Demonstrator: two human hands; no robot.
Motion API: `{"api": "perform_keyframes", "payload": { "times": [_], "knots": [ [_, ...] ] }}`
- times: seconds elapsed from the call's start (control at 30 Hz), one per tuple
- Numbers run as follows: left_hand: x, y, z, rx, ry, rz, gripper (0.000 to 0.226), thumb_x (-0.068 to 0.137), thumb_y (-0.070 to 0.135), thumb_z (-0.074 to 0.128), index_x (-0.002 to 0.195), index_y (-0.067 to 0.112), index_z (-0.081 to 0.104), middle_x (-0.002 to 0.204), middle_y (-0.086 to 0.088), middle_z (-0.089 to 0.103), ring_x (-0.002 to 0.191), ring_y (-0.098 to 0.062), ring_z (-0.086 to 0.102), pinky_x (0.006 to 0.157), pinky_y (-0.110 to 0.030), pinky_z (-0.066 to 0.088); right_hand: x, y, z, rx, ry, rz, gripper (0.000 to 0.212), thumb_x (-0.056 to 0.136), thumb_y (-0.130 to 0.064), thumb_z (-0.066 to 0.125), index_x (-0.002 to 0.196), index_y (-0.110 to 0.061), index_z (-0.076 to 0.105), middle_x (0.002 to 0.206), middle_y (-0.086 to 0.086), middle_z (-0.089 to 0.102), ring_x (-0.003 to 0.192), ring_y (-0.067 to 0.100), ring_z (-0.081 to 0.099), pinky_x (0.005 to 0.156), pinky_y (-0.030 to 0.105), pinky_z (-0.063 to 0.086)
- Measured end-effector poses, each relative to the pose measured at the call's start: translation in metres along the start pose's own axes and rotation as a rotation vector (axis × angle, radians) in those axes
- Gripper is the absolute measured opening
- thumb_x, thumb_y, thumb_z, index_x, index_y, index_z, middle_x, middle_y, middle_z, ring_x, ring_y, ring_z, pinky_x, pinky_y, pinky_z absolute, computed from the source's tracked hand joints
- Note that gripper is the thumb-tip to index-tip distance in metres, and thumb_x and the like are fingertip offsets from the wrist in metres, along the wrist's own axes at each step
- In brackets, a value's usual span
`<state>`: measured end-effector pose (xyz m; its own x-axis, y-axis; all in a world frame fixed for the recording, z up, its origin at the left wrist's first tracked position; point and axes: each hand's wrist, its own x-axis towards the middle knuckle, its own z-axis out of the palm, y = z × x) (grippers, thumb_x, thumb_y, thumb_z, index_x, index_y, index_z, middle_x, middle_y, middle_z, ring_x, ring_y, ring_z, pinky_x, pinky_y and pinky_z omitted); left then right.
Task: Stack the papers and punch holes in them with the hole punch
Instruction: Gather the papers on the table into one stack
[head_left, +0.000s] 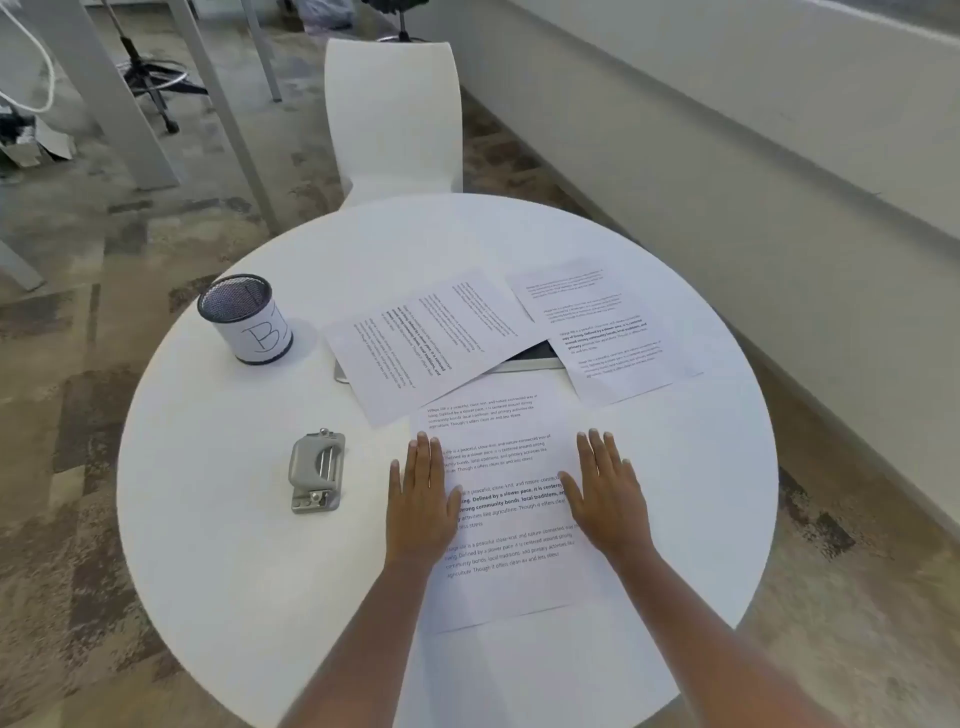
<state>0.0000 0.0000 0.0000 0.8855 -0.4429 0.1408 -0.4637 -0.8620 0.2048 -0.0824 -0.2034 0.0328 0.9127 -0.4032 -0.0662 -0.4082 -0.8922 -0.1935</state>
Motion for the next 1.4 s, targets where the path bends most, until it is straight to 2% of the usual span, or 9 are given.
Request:
{"api": "perform_keyframes", "payload": {
  "times": [0.1, 0.23, 0.33, 0.6, 0.83, 1.0, 1.17, 1.27, 1.4],
  "knots": [
    [0.0, -0.002, 0.0, -0.076, -0.051, -0.051, 0.056, 0.095, 0.04, 0.014, 0.128, 0.002, 0.037, 0.128, -0.018, 0.058, 0.124, -0.024, 0.039, 0.093, -0.046, 0.048, -0.004, 0.003, 0.011, 0.032, -0.005, 0.022, 0.079, 0.092, -0.052, 0.0, 0.124, -0.002, 0.051, 0.129, 0.019, 0.056, 0.117, 0.036, 0.053, 0.083, 0.051, 0.05],
    [-0.002, -0.002, 0.001, -0.104, -0.084, -0.061, 0.054, 0.095, 0.04, 0.015, 0.126, 0.003, 0.039, 0.126, -0.017, 0.06, 0.113, -0.027, 0.06, 0.086, -0.049, 0.05, -0.009, 0.003, 0.022, 0.026, -0.001, 0.034, 0.089, 0.086, -0.059, -0.008, 0.13, -0.004, 0.046, 0.137, 0.019, 0.047, 0.125, 0.037, 0.046, 0.096, 0.053, 0.041],
    [-0.002, -0.002, 0.003, -0.094, -0.059, -0.022, 0.056, 0.084, 0.038, 0.032, 0.127, 0.004, 0.039, 0.128, -0.017, 0.058, 0.115, -0.026, 0.059, 0.093, -0.047, 0.048, -0.009, 0.001, 0.022, 0.051, -0.043, 0.068, 0.09, 0.085, -0.06, -0.009, 0.132, -0.005, 0.044, 0.139, 0.018, 0.044, 0.127, 0.036, 0.043, 0.099, 0.053, 0.038],
    [-0.005, -0.005, -0.005, -0.107, -0.106, -0.011, 0.057, 0.084, 0.038, 0.034, 0.129, 0.003, 0.039, 0.133, -0.018, 0.054, 0.126, -0.022, 0.033, 0.103, -0.041, 0.023, -0.01, -0.002, 0.024, 0.066, -0.01, 0.093, 0.079, 0.079, -0.054, 0.005, 0.141, -0.012, 0.028, 0.151, 0.01, 0.026, 0.139, 0.029, 0.023, 0.111, 0.049, 0.02],
    [0.002, -0.01, -0.004, -0.081, -0.171, 0.004, 0.057, 0.081, 0.04, 0.034, 0.126, 0.005, 0.041, 0.128, -0.018, 0.058, 0.115, -0.029, 0.059, 0.088, -0.047, 0.05, -0.011, -0.005, 0.02, 0.07, -0.031, 0.107, 0.082, 0.075, -0.054, 0.0, 0.143, -0.014, 0.023, 0.153, 0.007, 0.02, 0.141, 0.027, 0.018, 0.112, 0.047, 0.016],
    [0.02, -0.031, -0.007, 0.014, -0.091, 0.008, 0.053, 0.086, 0.038, 0.029, 0.125, 0.004, 0.041, 0.125, -0.02, 0.06, 0.112, -0.032, 0.061, 0.086, -0.047, 0.051, -0.014, -0.002, 0.017, 0.078, -0.036, 0.135, 0.088, 0.077, -0.063, -0.007, 0.142, -0.013, 0.027, 0.151, 0.009, 0.025, 0.14, 0.028, 0.021, 0.111, 0.049, 0.02],
    [0.047, -0.049, -0.014, 0.128, -0.081, 0.007, 0.056, 0.069, 0.026, 0.067, 0.116, -0.002, 0.058, 0.117, -0.022, 0.064, 0.104, -0.034, 0.065, 0.078, -0.051, 0.053, -0.018, 0.007, 0.012, 0.056, -0.1, 0.167, 0.084, 0.088, -0.056, -0.006, 0.13, -0.007, 0.048, 0.135, 0.015, 0.051, 0.122, 0.037, 0.049, 0.093, 0.055, 0.042],
    [0.056, -0.05, -0.012, 0.144, -0.147, -0.046, 0.05, 0.072, 0.029, 0.049, 0.106, -0.005, 0.066, 0.106, -0.022, 0.068, 0.094, -0.035, 0.068, 0.07, -0.053, 0.054, -0.018, 0.012, 0.009, 0.034, -0.086, 0.17, 0.079, 0.091, -0.052, -0.002, 0.125, -0.007, 0.053, 0.129, 0.013, 0.057, 0.115, 0.036, 0.055, 0.085, 0.054, 0.048],
    [0.053, -0.031, -0.012, 0.07, -0.153, -0.1, 0.061, 0.054, 0.018, 0.084, 0.105, -0.008, 0.064, 0.101, -0.026, 0.069, 0.089, -0.039, 0.068, 0.07, -0.051, 0.055, -0.016, 0.012, 0.007, 0.003, -0.082, 0.175, 0.076, 0.093, -0.047, 0.0, 0.117, -0.006, 0.059, 0.119, 0.013, 0.064, 0.105, 0.035, 0.062, 0.075, 0.05, 0.053]
  ]
}}
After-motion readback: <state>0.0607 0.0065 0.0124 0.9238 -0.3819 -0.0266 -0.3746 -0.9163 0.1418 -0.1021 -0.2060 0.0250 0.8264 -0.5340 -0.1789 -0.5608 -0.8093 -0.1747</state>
